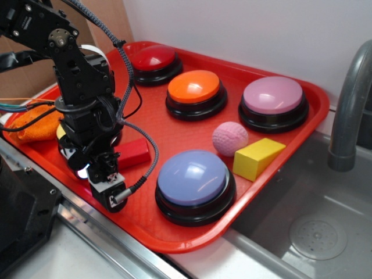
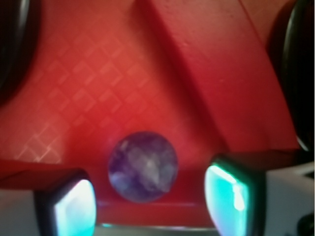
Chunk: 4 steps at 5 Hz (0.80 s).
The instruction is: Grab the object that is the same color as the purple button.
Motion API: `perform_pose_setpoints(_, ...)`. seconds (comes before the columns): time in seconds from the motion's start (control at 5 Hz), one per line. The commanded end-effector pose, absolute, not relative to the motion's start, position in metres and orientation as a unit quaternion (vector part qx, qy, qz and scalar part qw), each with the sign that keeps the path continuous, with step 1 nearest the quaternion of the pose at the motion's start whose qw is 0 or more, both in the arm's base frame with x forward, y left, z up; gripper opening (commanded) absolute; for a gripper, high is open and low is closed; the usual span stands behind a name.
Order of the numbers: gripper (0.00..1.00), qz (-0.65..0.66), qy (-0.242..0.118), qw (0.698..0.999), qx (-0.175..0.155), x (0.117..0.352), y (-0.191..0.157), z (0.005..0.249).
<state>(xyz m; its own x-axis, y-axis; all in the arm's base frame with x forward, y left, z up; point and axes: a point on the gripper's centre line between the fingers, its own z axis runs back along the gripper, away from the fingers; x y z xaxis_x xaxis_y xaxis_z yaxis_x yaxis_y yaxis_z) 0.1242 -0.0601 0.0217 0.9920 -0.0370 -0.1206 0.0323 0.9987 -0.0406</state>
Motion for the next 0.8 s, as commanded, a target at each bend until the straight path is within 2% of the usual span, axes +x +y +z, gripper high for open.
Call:
perform_pose_setpoints(0.0, 0.0, -0.001, 0.062, 0.998, -0.014, 0.124, -0.058, 0.021)
perform_pose_setpoints(0.2, 0.0, -0.005, 0.063, 0.998, -0.012, 0.126, -0.057, 0.022)
perform_pose_setpoints(0.4, 0.0, -0.004, 0.055, 0.998, -0.008, 0.133, -0.057, 0.034)
perform_pose_setpoints(0.6, 0.0, 0.006, 0.033, 0.999, 0.001, 0.145, -0.052, 0.059)
